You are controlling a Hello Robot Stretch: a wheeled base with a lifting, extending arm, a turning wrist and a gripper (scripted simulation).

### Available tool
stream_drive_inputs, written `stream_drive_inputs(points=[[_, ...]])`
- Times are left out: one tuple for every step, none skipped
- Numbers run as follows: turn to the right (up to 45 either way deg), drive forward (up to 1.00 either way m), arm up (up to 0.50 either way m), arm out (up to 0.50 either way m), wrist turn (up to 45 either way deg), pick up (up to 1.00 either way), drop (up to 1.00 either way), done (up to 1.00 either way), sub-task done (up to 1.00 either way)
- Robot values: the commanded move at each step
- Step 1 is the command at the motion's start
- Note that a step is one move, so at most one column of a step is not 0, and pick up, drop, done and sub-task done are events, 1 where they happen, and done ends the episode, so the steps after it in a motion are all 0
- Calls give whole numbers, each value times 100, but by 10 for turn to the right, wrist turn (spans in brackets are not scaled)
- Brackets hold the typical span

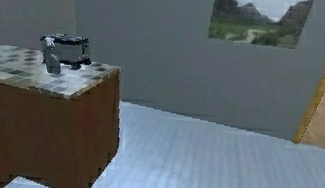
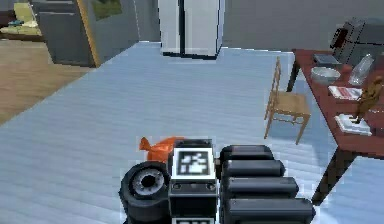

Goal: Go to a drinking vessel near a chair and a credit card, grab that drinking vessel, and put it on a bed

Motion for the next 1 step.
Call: stream_drive_inputs(points=[[150,0,0,0,0,0,0,0,0]])
